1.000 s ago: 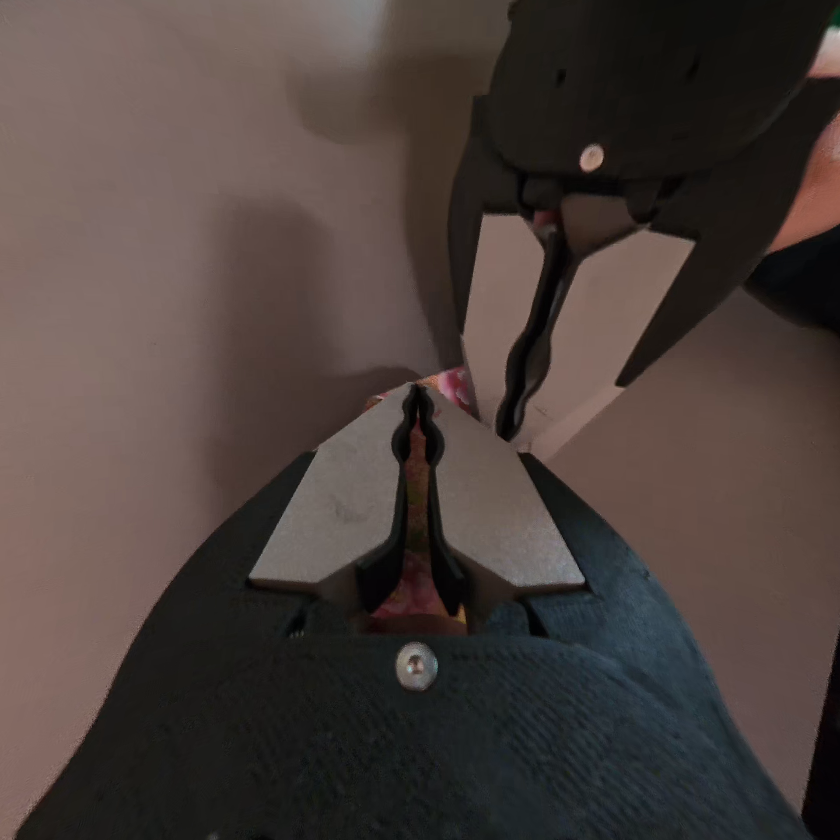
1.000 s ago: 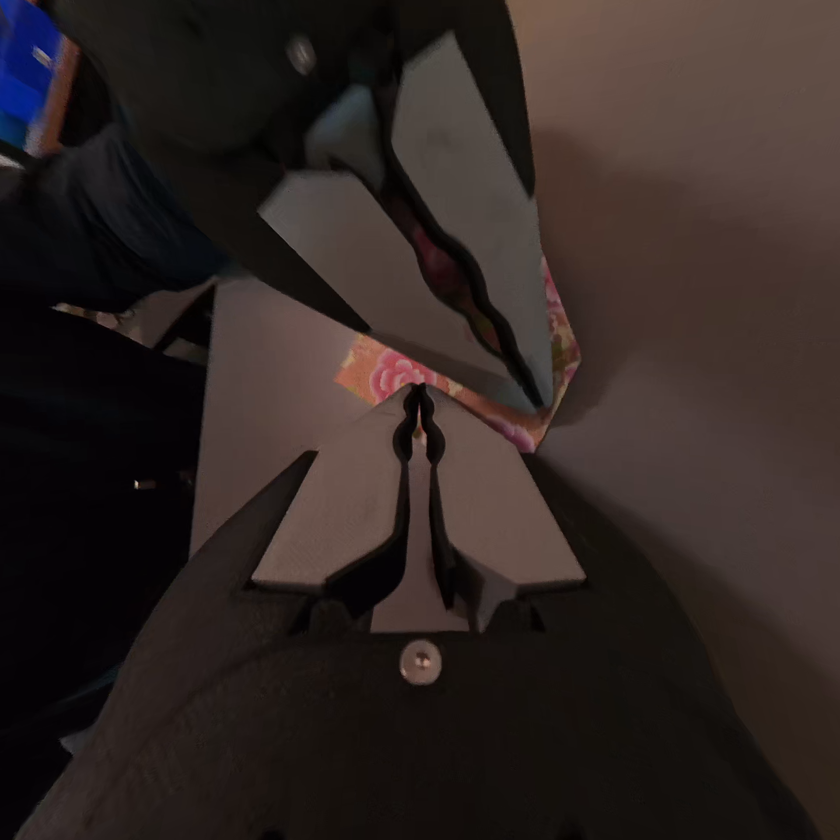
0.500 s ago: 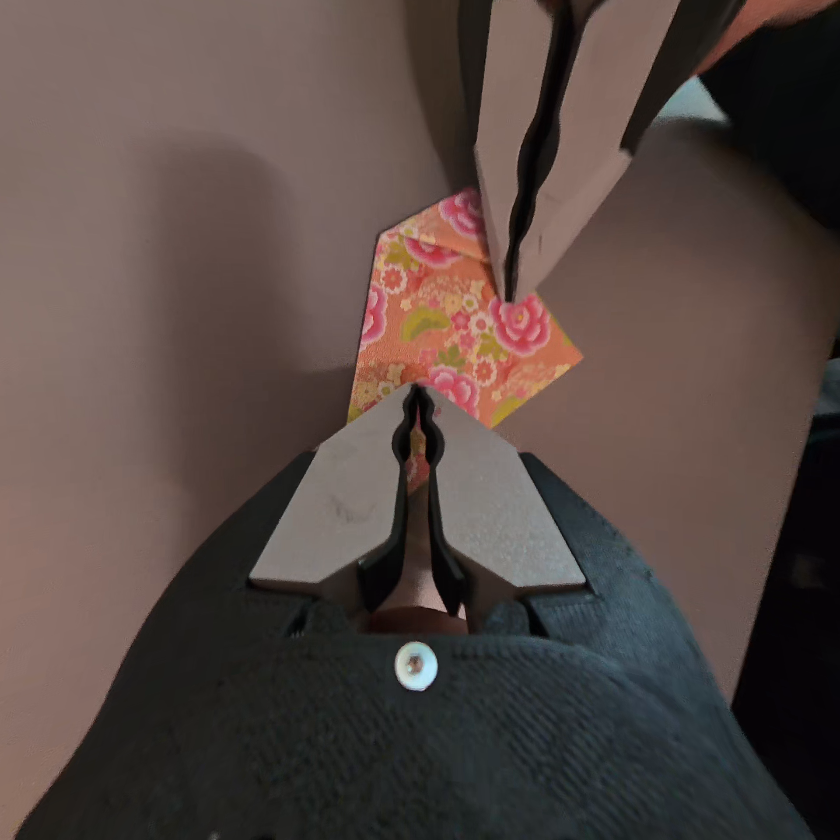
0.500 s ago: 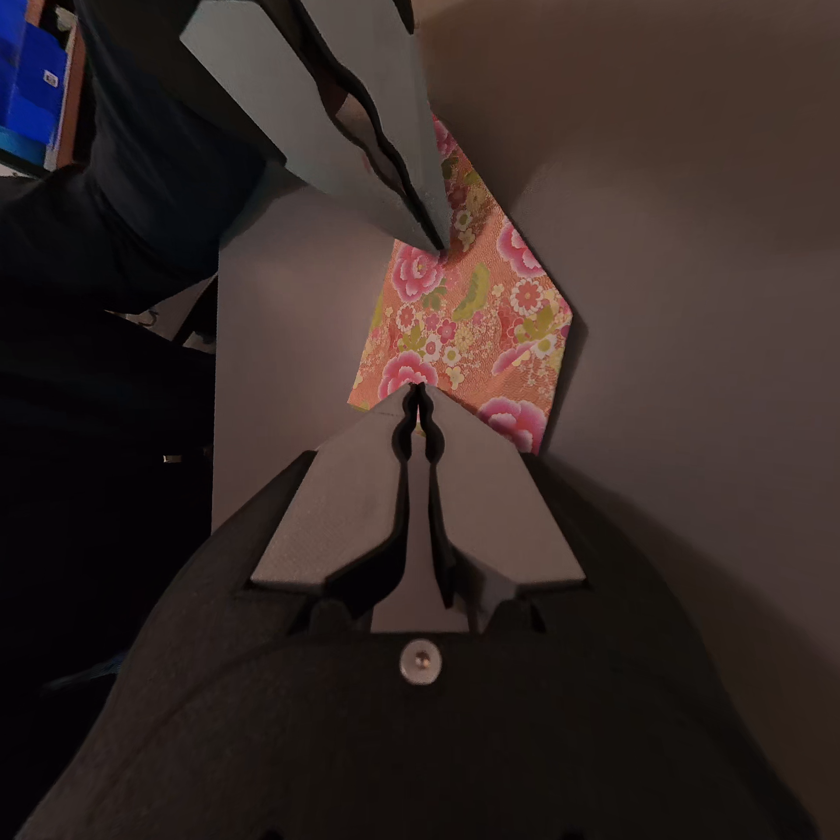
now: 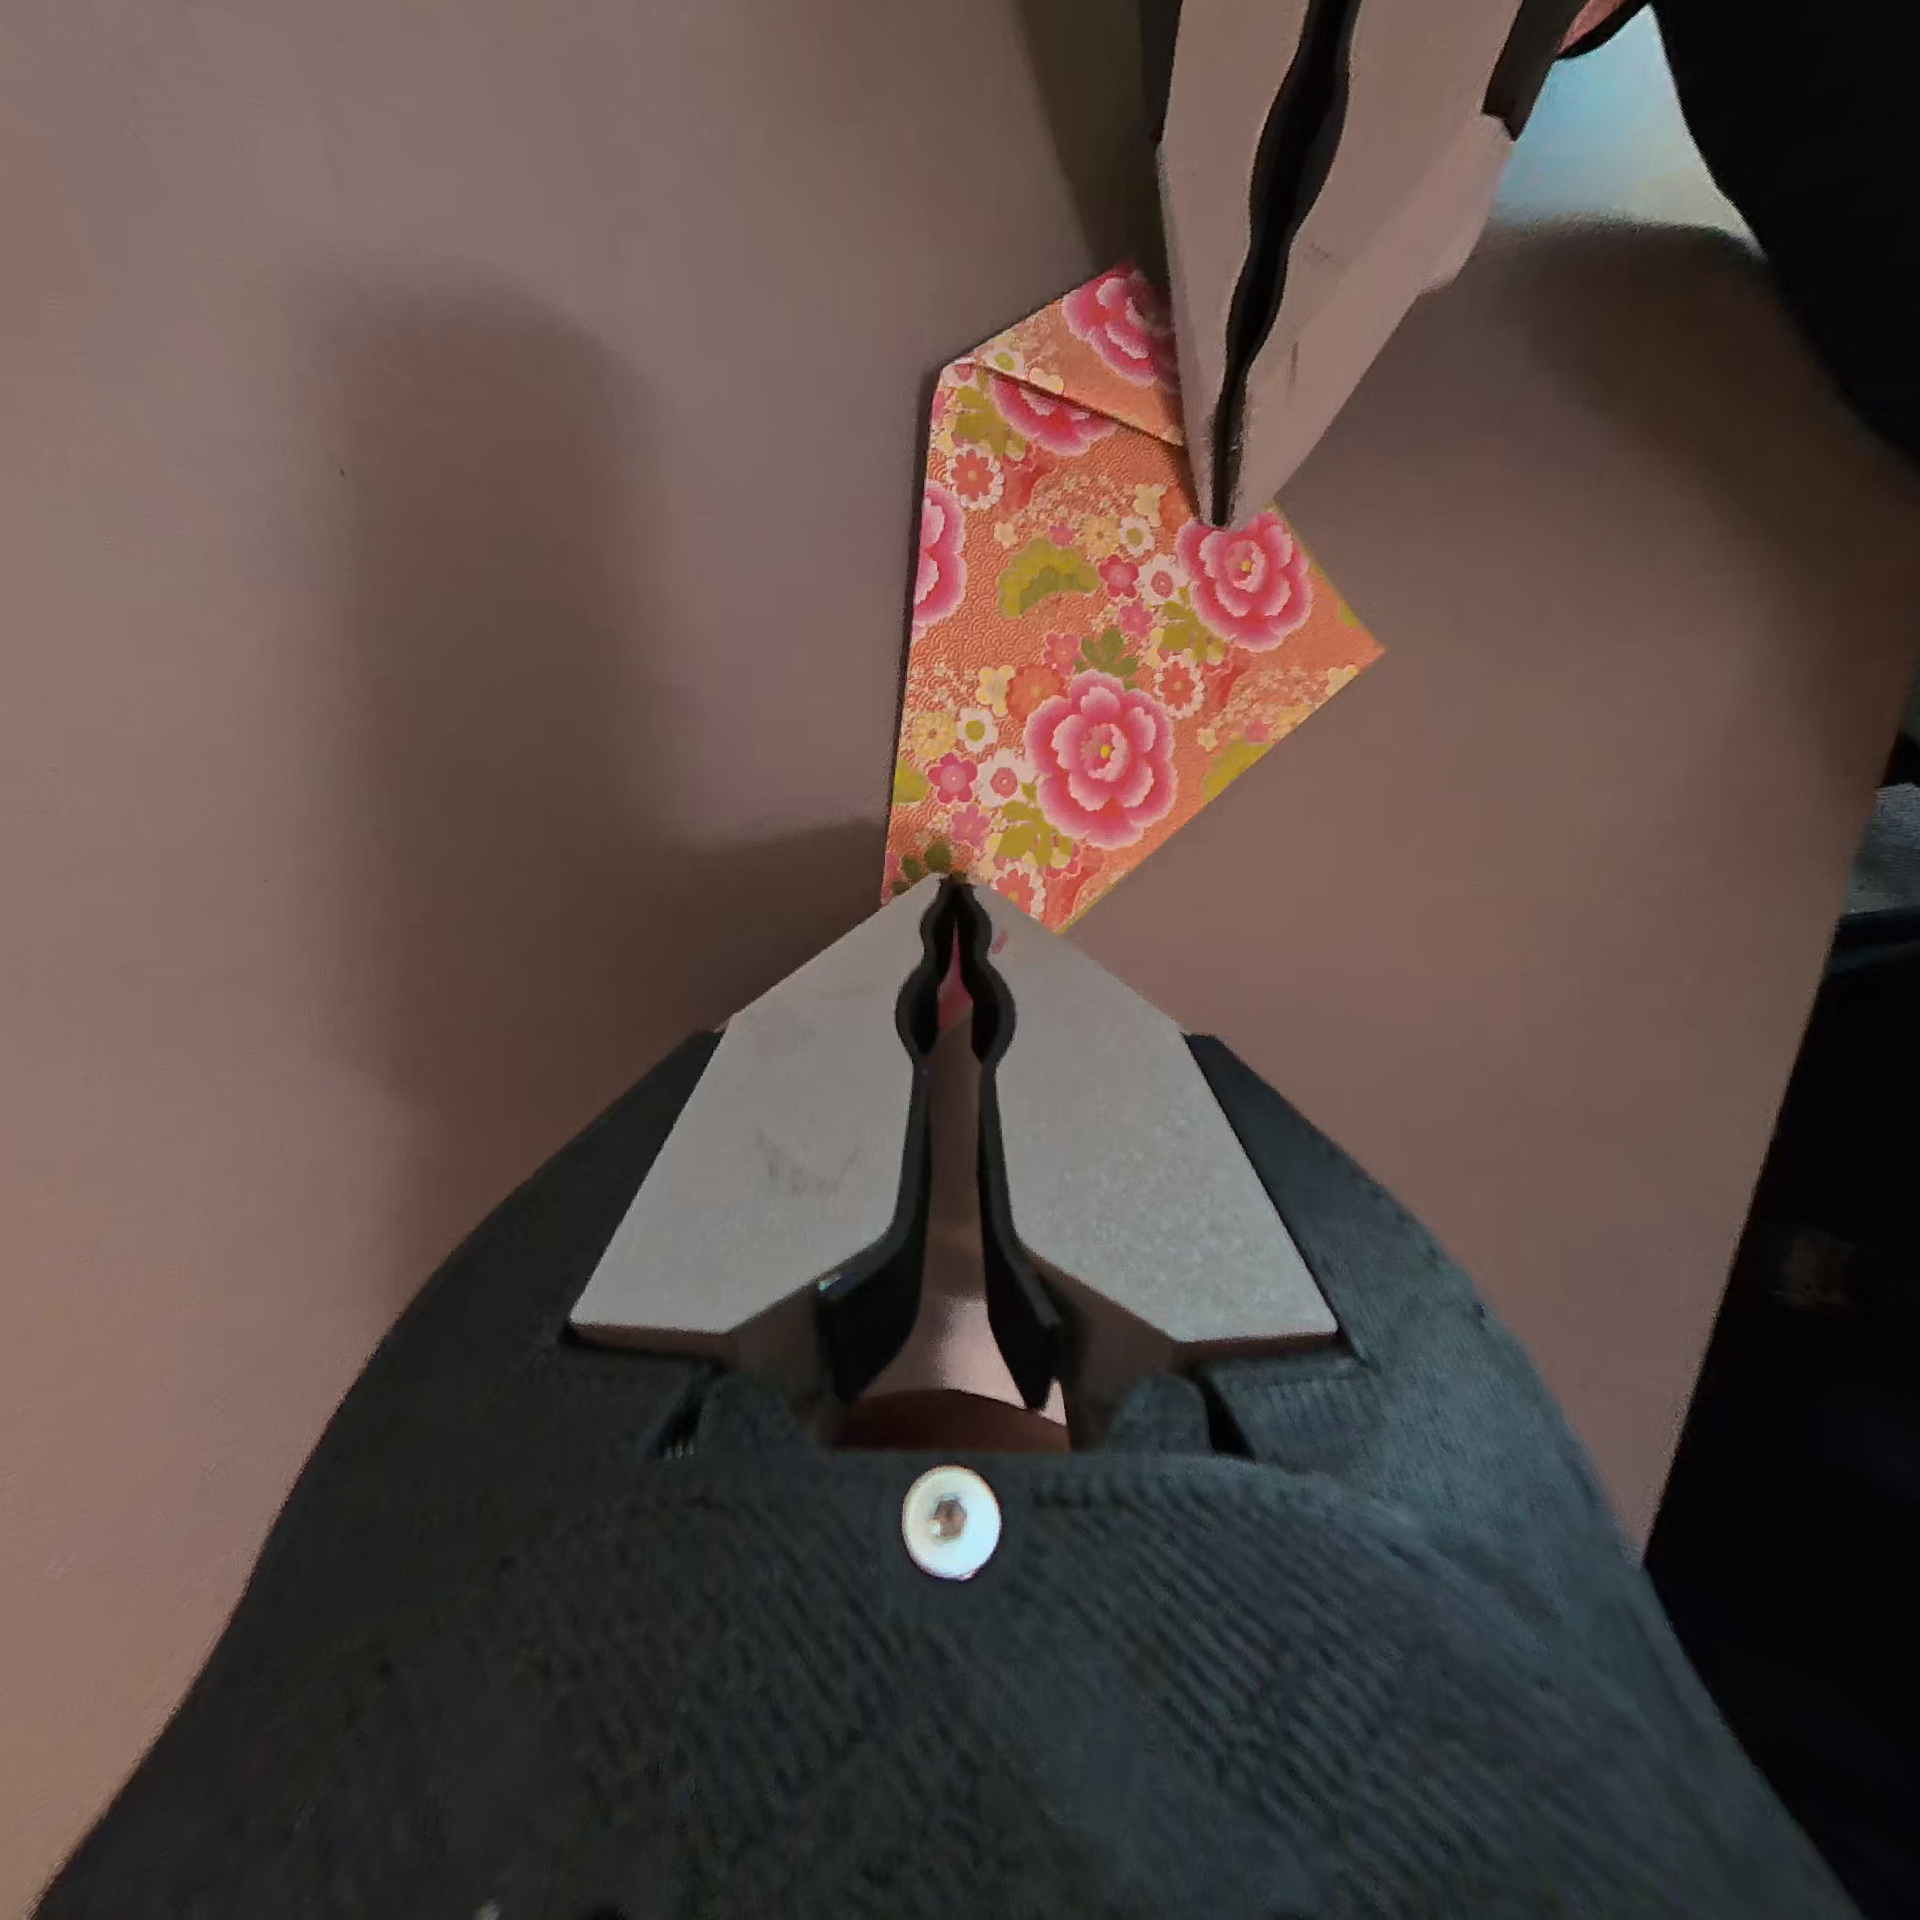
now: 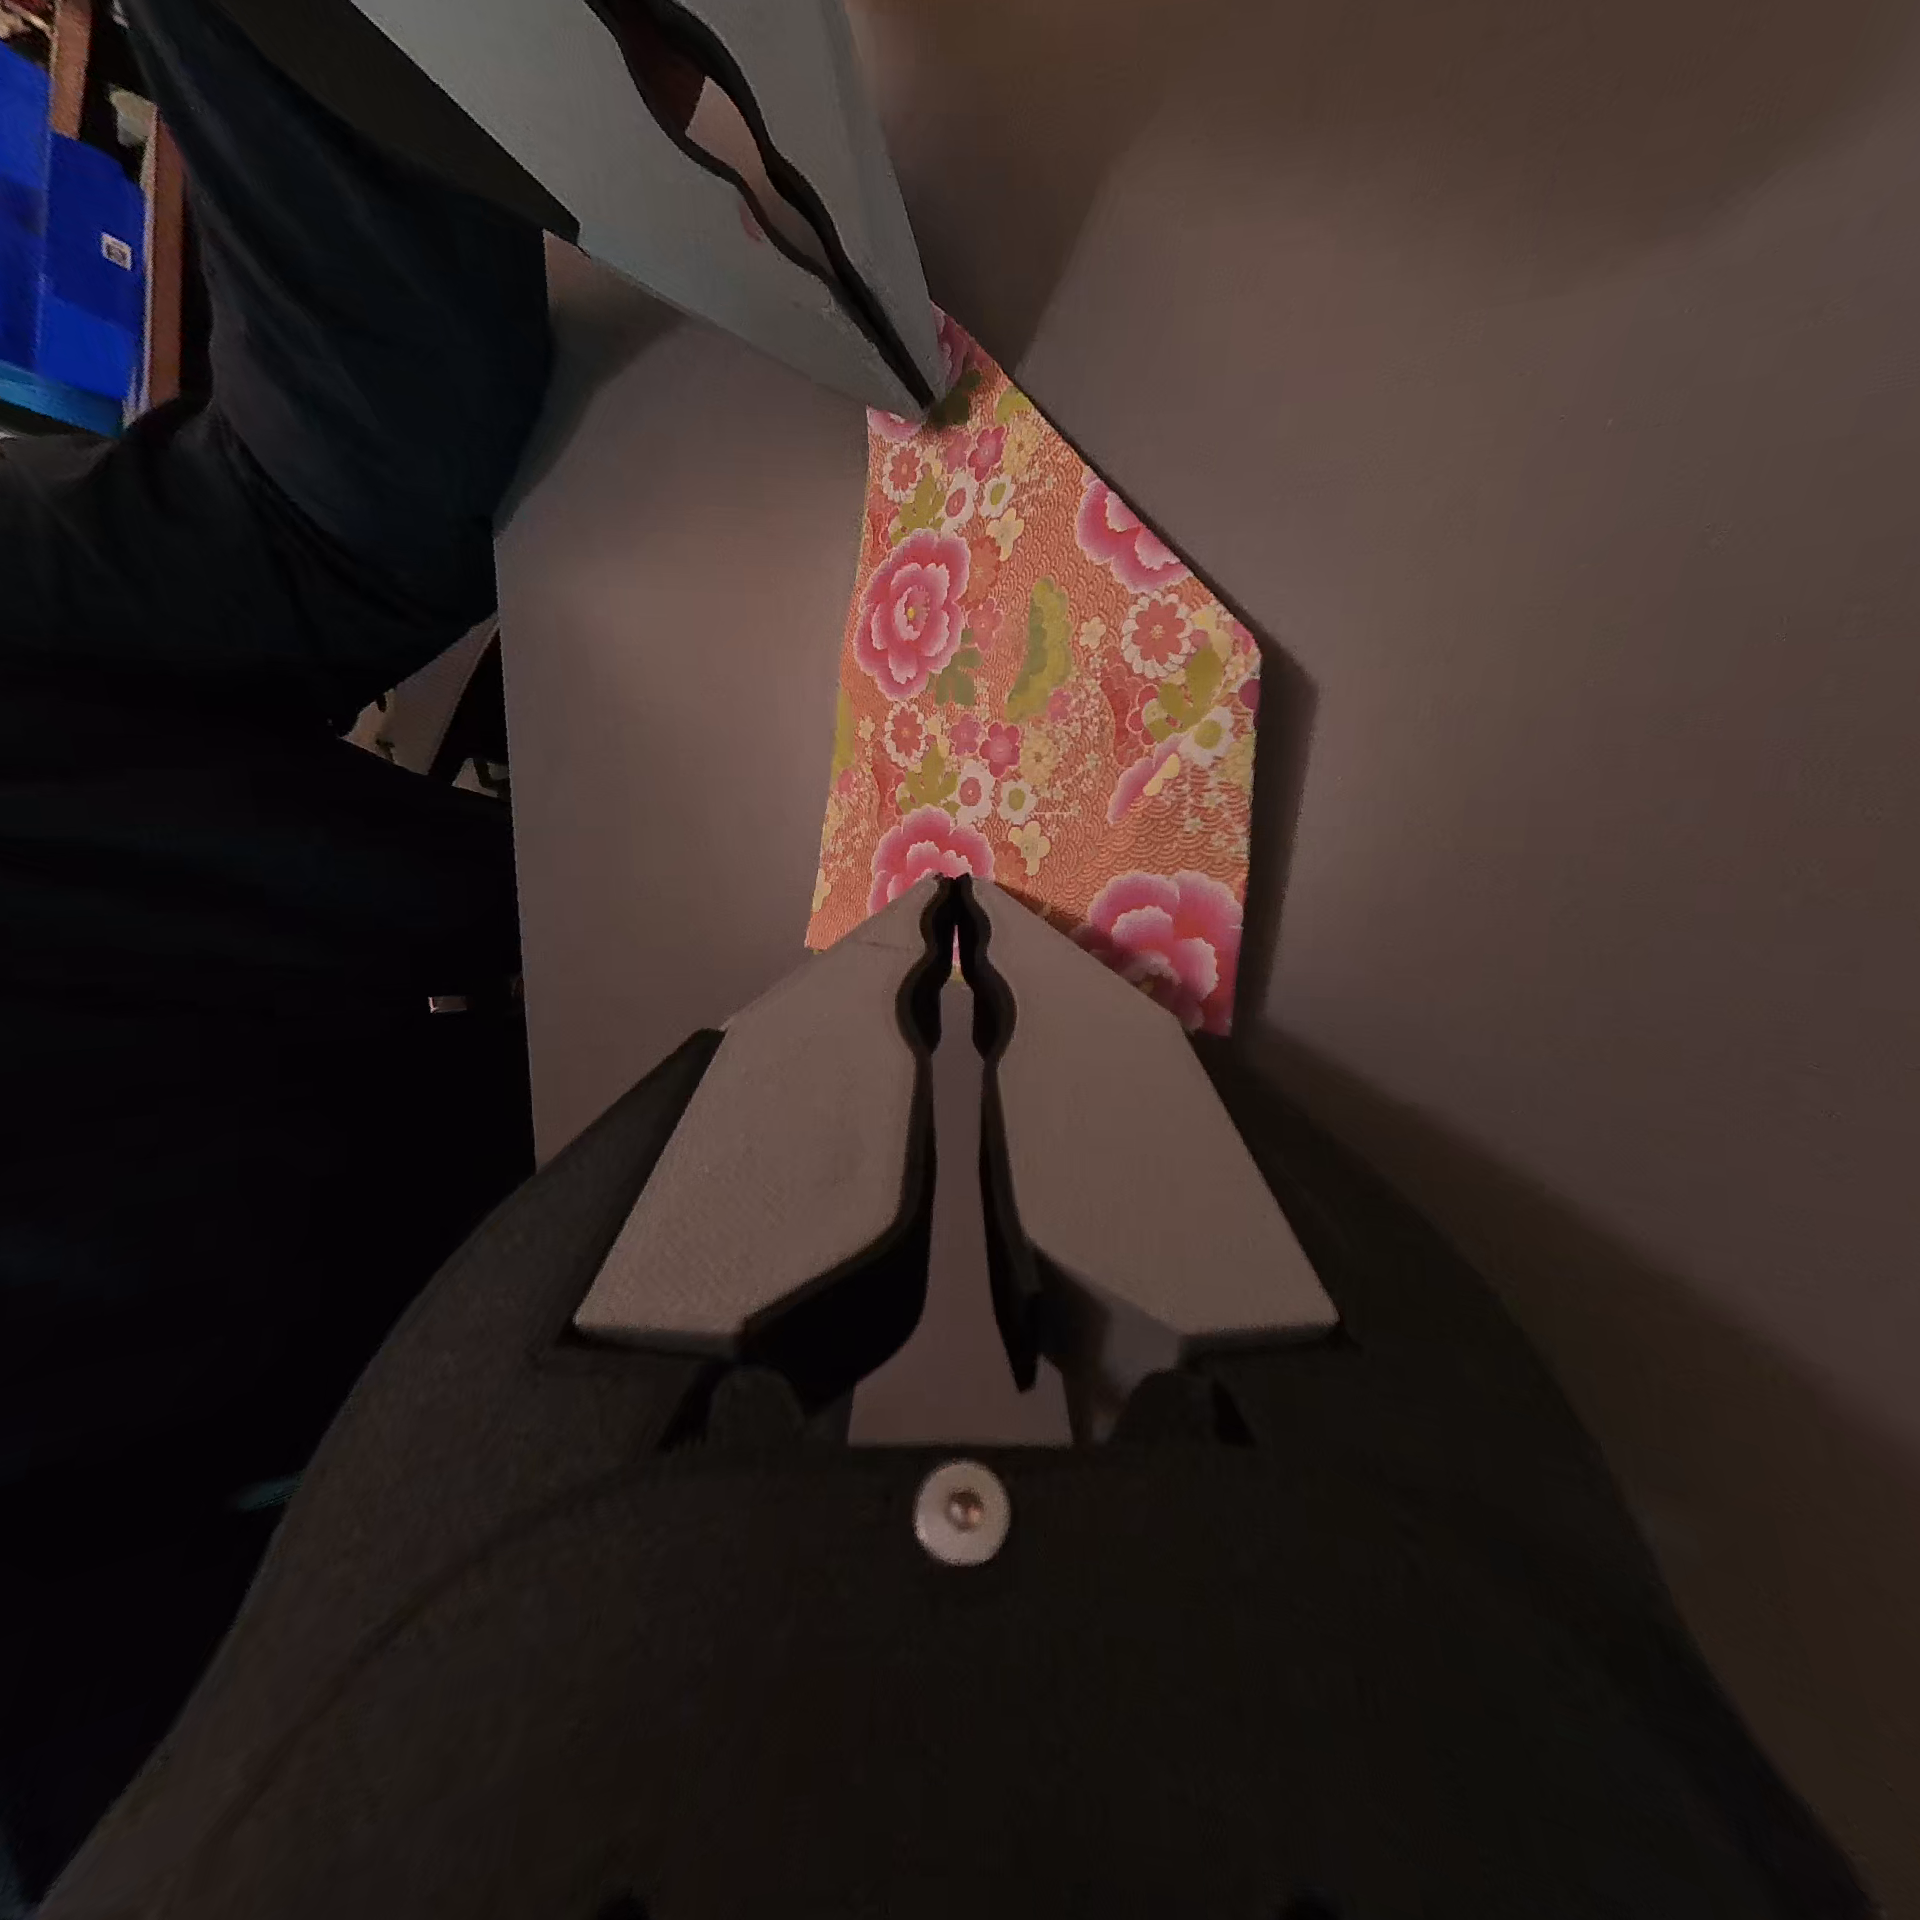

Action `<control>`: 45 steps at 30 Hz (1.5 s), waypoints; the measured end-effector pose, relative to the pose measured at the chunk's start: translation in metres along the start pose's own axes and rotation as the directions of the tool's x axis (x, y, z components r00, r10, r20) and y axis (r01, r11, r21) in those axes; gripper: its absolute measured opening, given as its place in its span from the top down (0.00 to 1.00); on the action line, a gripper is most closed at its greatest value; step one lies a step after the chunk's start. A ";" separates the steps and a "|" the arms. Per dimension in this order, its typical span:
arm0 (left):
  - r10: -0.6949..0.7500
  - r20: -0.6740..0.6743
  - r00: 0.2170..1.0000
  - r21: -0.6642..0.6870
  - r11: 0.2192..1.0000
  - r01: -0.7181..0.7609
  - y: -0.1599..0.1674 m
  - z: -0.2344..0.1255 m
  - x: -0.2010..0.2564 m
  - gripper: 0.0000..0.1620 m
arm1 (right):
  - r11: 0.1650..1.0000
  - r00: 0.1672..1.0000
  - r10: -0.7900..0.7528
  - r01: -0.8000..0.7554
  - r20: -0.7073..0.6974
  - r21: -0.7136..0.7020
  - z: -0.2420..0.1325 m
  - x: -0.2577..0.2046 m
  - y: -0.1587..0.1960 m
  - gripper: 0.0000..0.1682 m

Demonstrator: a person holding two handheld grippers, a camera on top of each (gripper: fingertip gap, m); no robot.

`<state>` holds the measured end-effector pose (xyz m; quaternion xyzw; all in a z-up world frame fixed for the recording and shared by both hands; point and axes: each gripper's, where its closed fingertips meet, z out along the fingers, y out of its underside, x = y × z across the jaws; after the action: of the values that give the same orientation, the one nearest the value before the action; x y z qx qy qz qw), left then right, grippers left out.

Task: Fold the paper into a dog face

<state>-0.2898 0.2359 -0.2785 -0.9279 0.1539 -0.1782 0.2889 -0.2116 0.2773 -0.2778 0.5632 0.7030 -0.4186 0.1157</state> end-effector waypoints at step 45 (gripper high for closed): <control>-0.157 -0.176 0.972 0.079 0.982 0.173 0.000 -0.030 0.002 0.85 | 0.989 0.988 -0.087 0.101 -0.129 0.107 0.047 -0.002 -0.060 1.00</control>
<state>-0.3009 0.2205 -0.2549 -0.9044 0.0918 -0.2868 0.3023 -0.2791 0.2415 -0.2783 0.5600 0.7097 -0.4270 0.0200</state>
